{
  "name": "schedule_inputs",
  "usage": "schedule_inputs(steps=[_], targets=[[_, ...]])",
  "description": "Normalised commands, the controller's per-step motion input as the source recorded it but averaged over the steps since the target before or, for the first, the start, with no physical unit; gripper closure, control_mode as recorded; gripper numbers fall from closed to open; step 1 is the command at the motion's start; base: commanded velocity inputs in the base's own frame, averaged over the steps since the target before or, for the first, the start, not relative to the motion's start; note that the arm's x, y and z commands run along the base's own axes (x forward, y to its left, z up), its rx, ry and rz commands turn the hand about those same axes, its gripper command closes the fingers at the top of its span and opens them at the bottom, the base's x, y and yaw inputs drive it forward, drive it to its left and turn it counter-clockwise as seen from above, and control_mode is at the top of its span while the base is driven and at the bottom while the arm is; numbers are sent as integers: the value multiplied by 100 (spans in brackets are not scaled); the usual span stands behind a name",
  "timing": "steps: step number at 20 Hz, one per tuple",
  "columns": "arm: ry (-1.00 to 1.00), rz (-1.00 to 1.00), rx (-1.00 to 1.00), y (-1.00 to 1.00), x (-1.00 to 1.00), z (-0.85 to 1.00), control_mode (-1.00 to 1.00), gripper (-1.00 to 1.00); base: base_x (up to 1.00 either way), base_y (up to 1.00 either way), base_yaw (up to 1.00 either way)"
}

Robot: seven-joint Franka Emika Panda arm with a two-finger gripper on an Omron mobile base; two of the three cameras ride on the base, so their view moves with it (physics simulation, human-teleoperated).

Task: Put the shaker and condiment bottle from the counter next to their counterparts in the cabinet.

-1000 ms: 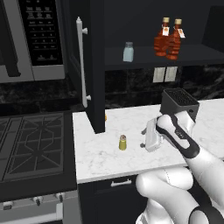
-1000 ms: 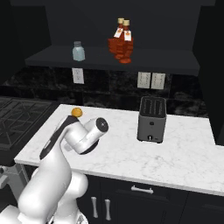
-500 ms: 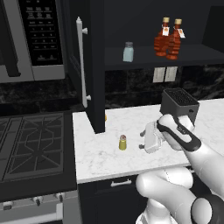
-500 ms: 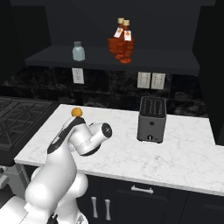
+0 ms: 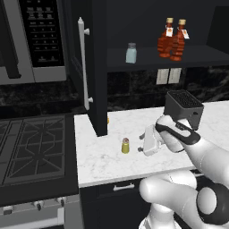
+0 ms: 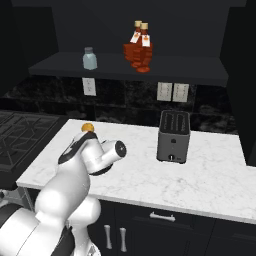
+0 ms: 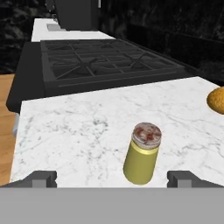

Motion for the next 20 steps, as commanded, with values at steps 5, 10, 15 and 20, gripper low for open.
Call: schedule_inputs(steps=[5,10,15,20], targets=[[0,0,2,5,18,-13,-100,-100,0,0,0],[0,0,4,0,23,-11,-100,-100,0,0,0],[0,0,3,0,18,-12,-100,-100,0,0,0],[0,0,4,0,12,-16,-100,-100,0,0,0]])
